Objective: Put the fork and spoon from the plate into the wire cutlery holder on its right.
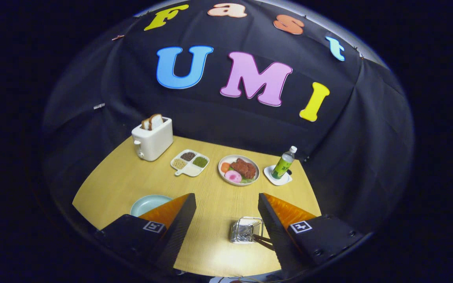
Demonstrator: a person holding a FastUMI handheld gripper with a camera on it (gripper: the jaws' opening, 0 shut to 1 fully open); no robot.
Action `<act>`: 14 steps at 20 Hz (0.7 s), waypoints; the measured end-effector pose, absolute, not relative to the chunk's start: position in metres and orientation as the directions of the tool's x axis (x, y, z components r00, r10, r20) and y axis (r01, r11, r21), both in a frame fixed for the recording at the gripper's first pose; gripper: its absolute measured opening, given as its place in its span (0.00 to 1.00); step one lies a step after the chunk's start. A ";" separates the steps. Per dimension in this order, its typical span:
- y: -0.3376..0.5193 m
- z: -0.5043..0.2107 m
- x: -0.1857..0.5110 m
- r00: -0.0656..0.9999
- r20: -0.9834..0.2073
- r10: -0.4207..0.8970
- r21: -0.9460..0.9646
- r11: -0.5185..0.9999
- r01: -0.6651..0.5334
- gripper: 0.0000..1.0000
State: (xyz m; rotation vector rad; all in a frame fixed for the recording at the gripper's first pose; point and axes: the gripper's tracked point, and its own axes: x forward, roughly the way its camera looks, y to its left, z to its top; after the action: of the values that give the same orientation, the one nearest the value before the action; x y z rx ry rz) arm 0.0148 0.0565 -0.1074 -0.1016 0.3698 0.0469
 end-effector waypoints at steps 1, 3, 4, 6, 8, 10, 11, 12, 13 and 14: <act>0.063 -0.102 0.013 0.945 -0.327 0.030 -0.068 0.996 -0.055 0.99; 0.075 -0.091 0.008 0.965 -0.260 0.040 -0.043 0.998 -0.052 0.99; 0.079 -0.089 0.007 0.971 -0.235 0.045 -0.046 0.997 -0.057 0.98; 0.088 -0.086 0.003 0.978 -0.201 0.057 -0.056 0.996 -0.069 0.99; 0.096 -0.084 0.000 0.982 -0.179 0.067 -0.050 0.996 -0.077 0.99; 0.101 -0.084 -0.001 0.981 -0.177 0.077 -0.046 0.995 -0.086 0.98; 0.103 -0.085 -0.001 0.980 -0.179 0.082 -0.043 0.995 -0.092 0.99; 0.104 -0.085 0.001 0.979 -0.182 0.086 -0.041 0.995 -0.095 0.99; 0.104 -0.084 0.002 0.980 -0.181 0.086 -0.038 0.995 -0.095 0.98; 0.103 -0.083 0.003 0.980 -0.180 0.086 -0.036 0.995 -0.094 0.99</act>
State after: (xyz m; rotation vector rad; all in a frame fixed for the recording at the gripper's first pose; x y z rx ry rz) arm 0.0034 0.1031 -0.0832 -0.0440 0.1796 0.0904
